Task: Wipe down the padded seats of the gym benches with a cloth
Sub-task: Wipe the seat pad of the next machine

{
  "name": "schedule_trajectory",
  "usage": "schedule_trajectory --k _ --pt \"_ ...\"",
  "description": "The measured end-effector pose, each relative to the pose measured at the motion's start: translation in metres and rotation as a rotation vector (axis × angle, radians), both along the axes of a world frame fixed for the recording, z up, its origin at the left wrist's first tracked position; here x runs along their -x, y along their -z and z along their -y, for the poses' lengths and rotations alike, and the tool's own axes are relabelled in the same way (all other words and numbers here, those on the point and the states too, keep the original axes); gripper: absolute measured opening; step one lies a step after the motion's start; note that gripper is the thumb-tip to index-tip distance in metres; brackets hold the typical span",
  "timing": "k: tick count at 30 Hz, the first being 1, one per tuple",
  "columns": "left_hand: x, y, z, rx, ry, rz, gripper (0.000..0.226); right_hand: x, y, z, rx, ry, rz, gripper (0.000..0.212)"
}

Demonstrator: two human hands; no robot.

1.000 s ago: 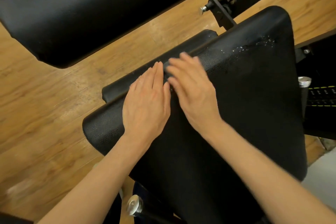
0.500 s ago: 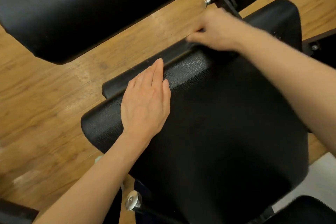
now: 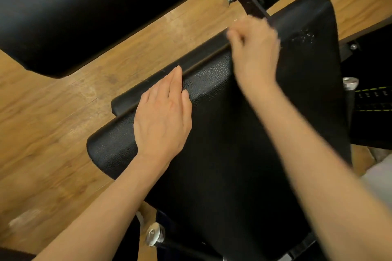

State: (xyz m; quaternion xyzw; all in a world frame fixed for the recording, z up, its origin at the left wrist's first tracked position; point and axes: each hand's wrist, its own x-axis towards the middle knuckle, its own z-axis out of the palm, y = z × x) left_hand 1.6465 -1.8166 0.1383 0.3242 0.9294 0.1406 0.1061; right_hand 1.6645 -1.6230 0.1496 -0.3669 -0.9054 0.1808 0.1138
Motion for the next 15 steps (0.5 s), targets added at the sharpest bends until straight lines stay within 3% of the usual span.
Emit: schedule_trajectory --k 2,4,6,8,10,13,15 --pt "0.000 -0.002 0.000 0.004 0.005 0.008 0.054 -0.026 0.005 0.054 0.036 -0.136 -0.206 0.023" --pt "0.001 -0.003 0.000 0.010 0.011 0.013 0.054 -0.044 0.009 0.048 0.019 -0.280 -0.225 0.027" --pt "0.002 -0.003 -0.001 0.008 0.012 0.019 0.055 -0.037 0.013 0.006 -0.013 -0.202 -0.223 0.027" --pt "0.001 -0.003 0.000 0.010 0.008 0.018 0.054 -0.026 0.013 -0.022 0.003 0.017 -0.284 0.029" --pt "0.001 -0.004 -0.001 0.008 0.010 0.026 0.055 -0.029 0.013 0.005 0.039 0.173 -0.378 0.030" --pt "0.001 -0.006 0.000 0.004 0.006 0.055 0.055 -0.075 0.014 0.079 0.114 0.117 -0.414 0.032" --pt "0.001 -0.007 0.000 0.009 0.004 0.050 0.054 -0.088 0.019 0.070 0.107 0.052 -0.391 0.032"
